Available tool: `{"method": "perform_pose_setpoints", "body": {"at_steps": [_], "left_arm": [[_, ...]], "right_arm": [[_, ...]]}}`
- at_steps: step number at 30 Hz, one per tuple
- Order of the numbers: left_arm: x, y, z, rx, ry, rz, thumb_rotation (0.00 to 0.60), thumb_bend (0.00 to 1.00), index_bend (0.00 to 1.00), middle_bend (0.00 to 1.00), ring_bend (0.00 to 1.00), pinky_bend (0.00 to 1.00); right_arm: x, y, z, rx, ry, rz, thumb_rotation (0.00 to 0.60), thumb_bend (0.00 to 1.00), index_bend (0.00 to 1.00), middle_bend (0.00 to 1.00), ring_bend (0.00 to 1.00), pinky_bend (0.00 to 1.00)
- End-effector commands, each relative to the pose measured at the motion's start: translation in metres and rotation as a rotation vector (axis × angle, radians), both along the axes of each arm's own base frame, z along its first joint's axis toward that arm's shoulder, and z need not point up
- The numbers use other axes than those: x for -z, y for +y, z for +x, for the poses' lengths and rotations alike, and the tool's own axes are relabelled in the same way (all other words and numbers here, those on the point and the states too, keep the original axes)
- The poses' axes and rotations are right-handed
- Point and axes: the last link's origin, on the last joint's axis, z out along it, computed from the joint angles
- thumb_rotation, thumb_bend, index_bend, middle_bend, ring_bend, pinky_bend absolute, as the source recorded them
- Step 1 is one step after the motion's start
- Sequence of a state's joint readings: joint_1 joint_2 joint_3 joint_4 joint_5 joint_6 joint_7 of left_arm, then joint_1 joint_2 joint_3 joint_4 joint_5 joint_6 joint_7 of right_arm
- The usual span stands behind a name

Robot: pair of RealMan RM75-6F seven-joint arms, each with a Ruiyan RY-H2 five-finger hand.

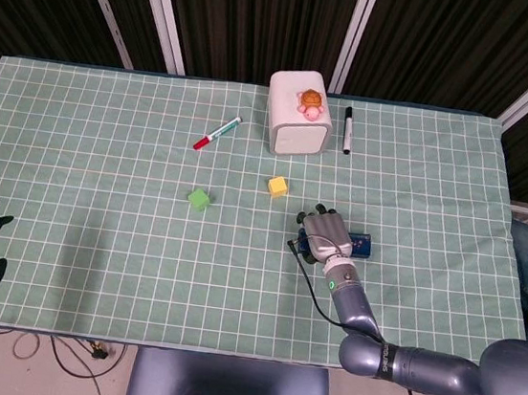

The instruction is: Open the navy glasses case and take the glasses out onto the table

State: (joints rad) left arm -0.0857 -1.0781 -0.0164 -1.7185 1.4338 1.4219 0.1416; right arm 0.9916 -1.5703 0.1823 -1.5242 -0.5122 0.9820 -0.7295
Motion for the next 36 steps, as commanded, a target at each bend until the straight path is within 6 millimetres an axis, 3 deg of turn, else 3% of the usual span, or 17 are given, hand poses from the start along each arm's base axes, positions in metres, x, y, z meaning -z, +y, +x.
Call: {"method": "perform_pose_setpoints", "body": {"at_steps": [1, 20, 36], "left_arm": [[0.0, 0.0, 0.0, 0.0, 0.001, 0.0, 0.6, 0.46, 0.14, 0.0, 0.0, 0.03], [0.0, 0.0, 0.0, -0.002, -0.002, 0.0, 0.6, 0.46, 0.14, 0.0, 0.0, 0.03], [0.0, -0.001, 0.0, -0.001, -0.003, -0.002, 0.6, 0.46, 0.14, 0.0, 0.0, 0.03]], "right_arm": [[-0.001, 0.0, 0.001, -0.003, 0.003, 0.001, 0.6, 0.36, 0.32, 0.4, 0.16, 0.24], [-0.003, -0.001, 0.018, -0.02, 0.093, 0.053, 0.6, 0.4, 0.36, 0.4, 0.2, 0.24], [-0.008, -0.001, 0.03, -0.067, 0.238, 0.099, 0.6, 0.64, 0.36, 0.38, 0.2, 0.24]]}}
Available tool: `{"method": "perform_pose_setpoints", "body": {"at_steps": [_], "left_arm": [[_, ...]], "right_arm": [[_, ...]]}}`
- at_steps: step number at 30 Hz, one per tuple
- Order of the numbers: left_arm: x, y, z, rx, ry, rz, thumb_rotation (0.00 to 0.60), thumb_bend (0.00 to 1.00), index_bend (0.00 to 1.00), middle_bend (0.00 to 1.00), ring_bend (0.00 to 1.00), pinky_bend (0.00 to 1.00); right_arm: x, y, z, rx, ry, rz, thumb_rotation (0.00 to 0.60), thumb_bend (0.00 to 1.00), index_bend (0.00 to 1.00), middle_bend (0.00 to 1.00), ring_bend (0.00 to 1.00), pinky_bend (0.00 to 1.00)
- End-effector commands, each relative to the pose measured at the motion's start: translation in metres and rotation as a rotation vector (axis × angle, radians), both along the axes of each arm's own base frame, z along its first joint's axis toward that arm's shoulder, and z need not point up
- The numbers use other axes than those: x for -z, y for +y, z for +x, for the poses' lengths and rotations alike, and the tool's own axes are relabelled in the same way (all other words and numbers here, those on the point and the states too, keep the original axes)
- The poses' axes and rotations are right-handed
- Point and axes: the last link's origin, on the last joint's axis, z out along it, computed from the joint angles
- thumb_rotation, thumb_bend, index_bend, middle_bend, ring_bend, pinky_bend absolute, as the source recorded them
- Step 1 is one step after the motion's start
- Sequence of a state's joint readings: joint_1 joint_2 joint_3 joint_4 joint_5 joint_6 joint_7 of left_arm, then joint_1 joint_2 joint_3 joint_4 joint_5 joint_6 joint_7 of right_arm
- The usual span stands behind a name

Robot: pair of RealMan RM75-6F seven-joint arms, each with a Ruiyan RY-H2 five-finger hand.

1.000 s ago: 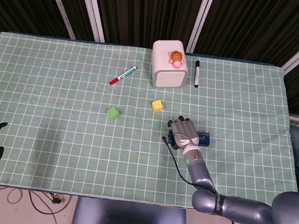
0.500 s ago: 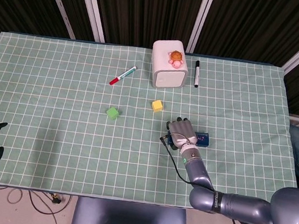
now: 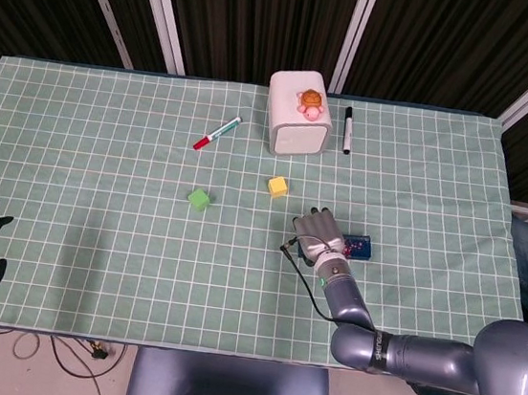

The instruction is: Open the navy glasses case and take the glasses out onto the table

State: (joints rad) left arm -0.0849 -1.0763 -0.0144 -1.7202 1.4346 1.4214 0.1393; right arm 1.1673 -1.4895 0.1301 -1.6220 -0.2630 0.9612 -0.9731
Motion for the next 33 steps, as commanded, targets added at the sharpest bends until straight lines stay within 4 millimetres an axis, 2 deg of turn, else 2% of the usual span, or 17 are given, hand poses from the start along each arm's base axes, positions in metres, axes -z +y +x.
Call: {"method": "perform_pose_setpoints", "body": {"at_steps": [1, 14, 33], "left_arm": [[0.0, 0.0, 0.0, 0.0, -0.001, 0.0, 0.6, 0.46, 0.14, 0.0, 0.0, 0.03], [0.0002, -0.0002, 0.0, -0.001, -0.001, -0.001, 0.6, 0.46, 0.14, 0.0, 0.0, 0.03], [0.0, -0.0005, 0.0, -0.001, -0.003, -0.002, 0.6, 0.46, 0.14, 0.0, 0.0, 0.03]], "right_arm": [[-0.0009, 0.0003, 0.0025, -0.007, 0.018, 0.006, 0.6, 0.64, 0.36, 0.38, 0.2, 0.24], [-0.0007, 0.0009, 0.0088, -0.055, 0.09, -0.002, 0.6, 0.7, 0.36, 0.38, 0.2, 0.24], [0.0021, 0.0029, 0.0106, -0.133, 0.209, -0.021, 0.6, 0.68, 0.36, 0.37, 0.2, 0.24]]}}
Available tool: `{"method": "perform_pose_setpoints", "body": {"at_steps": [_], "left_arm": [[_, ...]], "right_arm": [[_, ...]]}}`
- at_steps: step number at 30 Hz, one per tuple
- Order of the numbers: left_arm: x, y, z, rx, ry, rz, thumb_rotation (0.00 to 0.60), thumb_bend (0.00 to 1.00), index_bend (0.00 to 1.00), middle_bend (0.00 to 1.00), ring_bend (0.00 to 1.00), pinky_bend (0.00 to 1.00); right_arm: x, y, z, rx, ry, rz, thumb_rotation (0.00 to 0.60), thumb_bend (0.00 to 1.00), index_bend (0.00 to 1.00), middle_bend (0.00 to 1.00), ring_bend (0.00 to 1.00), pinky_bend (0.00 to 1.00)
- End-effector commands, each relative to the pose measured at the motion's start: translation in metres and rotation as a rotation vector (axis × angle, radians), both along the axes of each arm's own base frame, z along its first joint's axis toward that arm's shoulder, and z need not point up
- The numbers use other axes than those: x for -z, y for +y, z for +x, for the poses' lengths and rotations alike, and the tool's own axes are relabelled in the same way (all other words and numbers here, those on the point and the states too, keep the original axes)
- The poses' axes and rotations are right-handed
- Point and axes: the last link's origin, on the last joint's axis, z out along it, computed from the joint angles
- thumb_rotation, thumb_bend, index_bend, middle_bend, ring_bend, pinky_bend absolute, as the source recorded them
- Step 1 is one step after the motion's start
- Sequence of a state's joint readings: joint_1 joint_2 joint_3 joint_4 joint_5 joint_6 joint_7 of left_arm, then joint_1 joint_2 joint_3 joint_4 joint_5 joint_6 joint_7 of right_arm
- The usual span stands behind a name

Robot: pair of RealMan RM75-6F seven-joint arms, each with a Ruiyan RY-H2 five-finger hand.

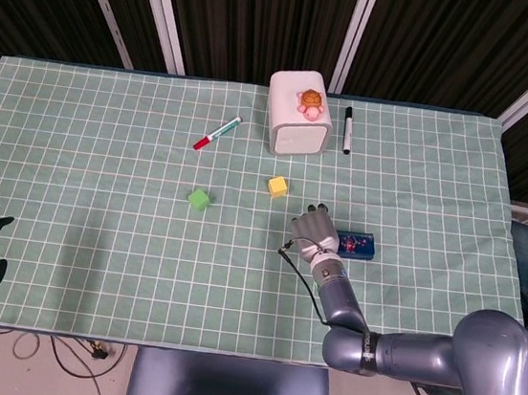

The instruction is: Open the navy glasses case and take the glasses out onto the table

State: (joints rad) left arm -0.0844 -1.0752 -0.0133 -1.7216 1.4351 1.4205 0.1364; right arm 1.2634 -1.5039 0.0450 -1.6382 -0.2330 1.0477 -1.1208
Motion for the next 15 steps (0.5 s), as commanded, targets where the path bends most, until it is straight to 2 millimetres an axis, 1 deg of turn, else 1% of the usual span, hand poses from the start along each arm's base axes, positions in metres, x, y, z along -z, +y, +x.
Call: {"method": "perform_pose_setpoints", "body": {"at_steps": [1, 10, 15], "left_arm": [[0.0, -0.0001, -0.0001, -0.001, 0.0, 0.0, 0.6, 0.46, 0.14, 0.0, 0.0, 0.03], [0.0, -0.0002, -0.0001, -0.001, -0.002, -0.001, 0.6, 0.46, 0.14, 0.0, 0.0, 0.03], [0.0002, -0.0003, -0.0001, -0.003, -0.004, -0.004, 0.6, 0.46, 0.14, 0.0, 0.0, 0.03]], "right_arm": [[0.0008, 0.0005, -0.0003, -0.005, 0.005, -0.002, 0.6, 0.69, 0.36, 0.37, 0.2, 0.24], [0.0023, -0.0017, -0.0031, -0.033, 0.0, -0.062, 0.6, 0.68, 0.36, 0.36, 0.2, 0.24], [0.0053, 0.0, -0.0091, -0.028, -0.01, -0.072, 0.6, 0.68, 0.36, 0.36, 0.2, 0.24]]}}
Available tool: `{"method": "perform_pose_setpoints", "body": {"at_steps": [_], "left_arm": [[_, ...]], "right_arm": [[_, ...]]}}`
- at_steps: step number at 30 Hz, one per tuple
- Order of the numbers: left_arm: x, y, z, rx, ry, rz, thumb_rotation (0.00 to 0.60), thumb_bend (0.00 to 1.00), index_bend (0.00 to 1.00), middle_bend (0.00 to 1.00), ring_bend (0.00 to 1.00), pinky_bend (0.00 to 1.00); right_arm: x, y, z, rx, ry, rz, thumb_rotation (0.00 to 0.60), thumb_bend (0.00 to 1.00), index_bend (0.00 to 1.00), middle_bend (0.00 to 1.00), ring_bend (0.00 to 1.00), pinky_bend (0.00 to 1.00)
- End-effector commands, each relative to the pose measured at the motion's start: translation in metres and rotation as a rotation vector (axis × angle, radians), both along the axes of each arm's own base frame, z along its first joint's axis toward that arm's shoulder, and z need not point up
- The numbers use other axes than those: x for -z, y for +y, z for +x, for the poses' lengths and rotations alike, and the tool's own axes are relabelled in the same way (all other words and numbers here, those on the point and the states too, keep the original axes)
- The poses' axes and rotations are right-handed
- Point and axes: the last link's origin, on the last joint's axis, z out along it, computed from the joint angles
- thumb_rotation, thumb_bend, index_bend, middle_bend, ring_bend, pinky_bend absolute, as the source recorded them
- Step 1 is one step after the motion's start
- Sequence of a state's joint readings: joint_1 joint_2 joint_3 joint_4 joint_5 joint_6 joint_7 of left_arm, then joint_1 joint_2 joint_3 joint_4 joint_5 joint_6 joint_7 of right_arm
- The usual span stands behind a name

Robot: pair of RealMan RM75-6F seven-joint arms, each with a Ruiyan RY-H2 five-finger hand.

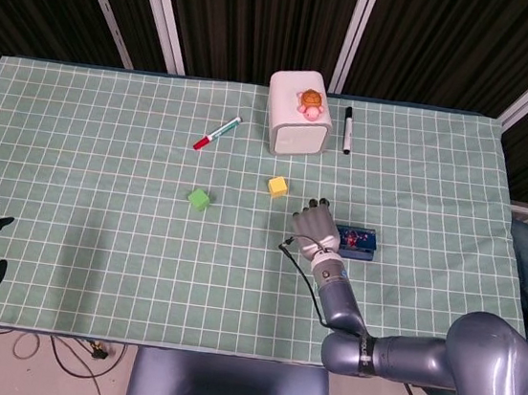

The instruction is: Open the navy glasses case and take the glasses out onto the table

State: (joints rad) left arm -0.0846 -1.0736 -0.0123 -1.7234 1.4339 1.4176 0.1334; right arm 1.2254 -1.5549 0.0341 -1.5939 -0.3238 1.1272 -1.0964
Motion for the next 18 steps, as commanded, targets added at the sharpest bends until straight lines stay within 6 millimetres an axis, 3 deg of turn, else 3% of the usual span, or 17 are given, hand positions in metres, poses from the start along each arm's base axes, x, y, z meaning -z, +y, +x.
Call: {"method": "perform_pose_setpoints", "body": {"at_steps": [1, 18], "left_arm": [[0.0, 0.0, 0.0, -0.001, -0.001, -0.001, 0.6, 0.46, 0.14, 0.0, 0.0, 0.03], [0.0, 0.0, 0.0, 0.001, -0.001, 0.001, 0.6, 0.46, 0.14, 0.0, 0.0, 0.03]], "right_arm": [[0.002, 0.001, -0.004, 0.009, 0.0, 0.002, 0.6, 0.68, 0.36, 0.36, 0.2, 0.24], [0.01, -0.007, -0.014, -0.008, 0.021, -0.04, 0.6, 0.65, 0.36, 0.36, 0.2, 0.24]]}}
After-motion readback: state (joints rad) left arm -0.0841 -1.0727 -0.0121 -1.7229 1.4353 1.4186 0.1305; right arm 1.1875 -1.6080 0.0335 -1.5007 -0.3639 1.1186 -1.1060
